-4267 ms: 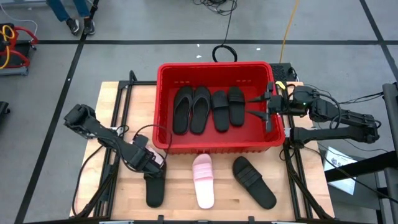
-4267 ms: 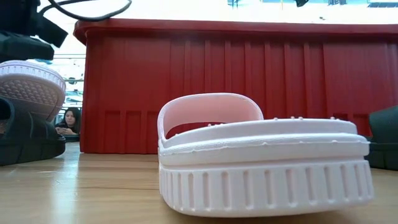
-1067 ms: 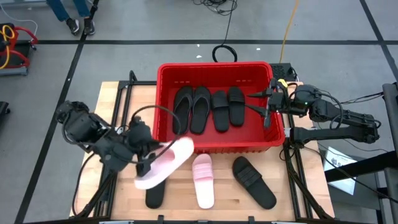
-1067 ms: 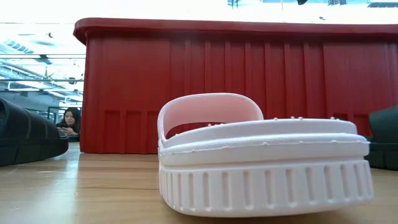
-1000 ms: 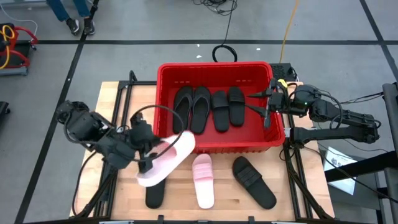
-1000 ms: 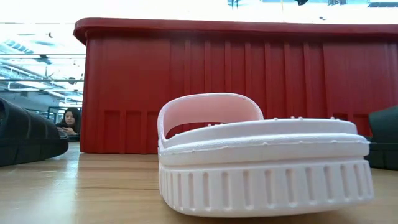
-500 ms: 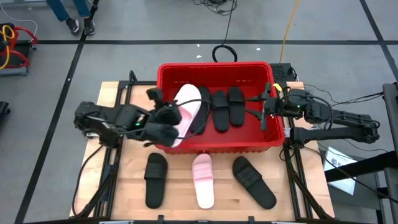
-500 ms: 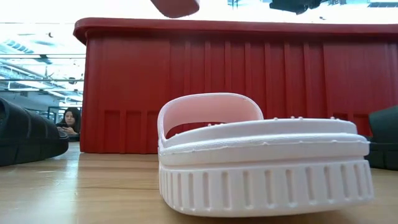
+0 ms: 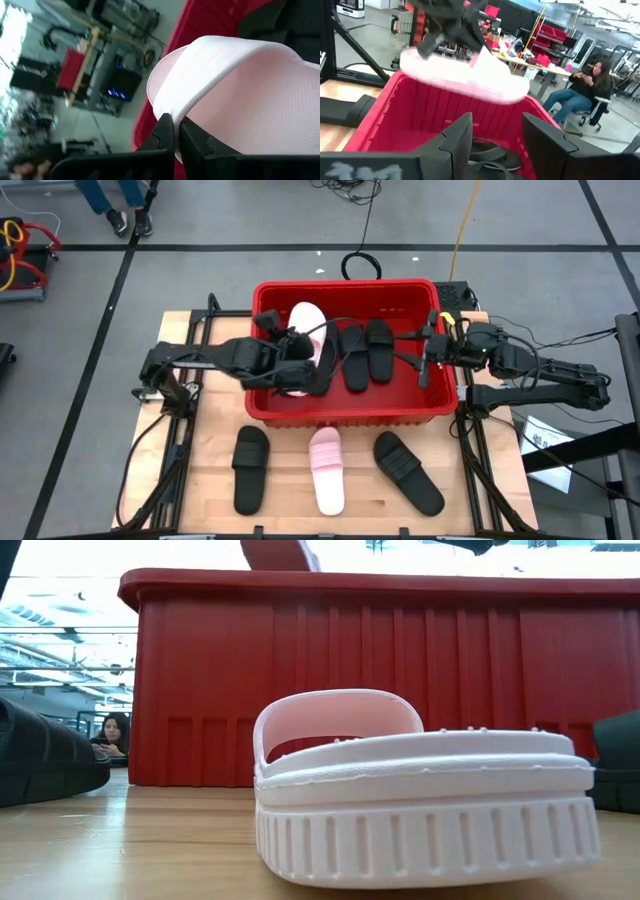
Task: Pick and place slides into bin
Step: Put the left pink slide into the red bin
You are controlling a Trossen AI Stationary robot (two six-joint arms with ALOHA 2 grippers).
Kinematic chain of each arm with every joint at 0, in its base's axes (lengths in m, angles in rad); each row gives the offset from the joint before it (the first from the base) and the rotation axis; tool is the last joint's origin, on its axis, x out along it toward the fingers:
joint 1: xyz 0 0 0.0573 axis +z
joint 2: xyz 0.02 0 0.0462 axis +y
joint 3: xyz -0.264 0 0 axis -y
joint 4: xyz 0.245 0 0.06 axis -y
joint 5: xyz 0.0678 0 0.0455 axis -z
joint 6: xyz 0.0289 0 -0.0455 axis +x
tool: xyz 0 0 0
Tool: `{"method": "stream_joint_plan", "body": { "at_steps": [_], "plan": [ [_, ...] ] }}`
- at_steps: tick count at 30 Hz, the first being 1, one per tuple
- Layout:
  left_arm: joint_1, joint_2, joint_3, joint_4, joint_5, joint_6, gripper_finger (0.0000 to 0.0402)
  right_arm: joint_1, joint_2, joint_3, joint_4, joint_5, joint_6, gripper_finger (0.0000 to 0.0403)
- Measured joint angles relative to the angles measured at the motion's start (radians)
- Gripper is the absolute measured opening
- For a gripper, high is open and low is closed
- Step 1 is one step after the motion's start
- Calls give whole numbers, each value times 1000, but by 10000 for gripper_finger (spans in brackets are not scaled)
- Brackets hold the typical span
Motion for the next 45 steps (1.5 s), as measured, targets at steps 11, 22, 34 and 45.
{"method": "stream_joint_plan", "body": {
  "at_steps": [11,22,34,45],
  "plan": [
    [124,131,0,37,7,-53,2,0,-19,0,25,-3,-6,160],
    [180,304,0,165,1,-7,2,0,-60,0,24,-4,-9,160],
    [252,412,0,273,27,127,4,0,-77,0,23,-4,-9,160],
    [303,447,0,292,109,201,3,0,-77,0,23,-4,-26,160]
  ]
}}
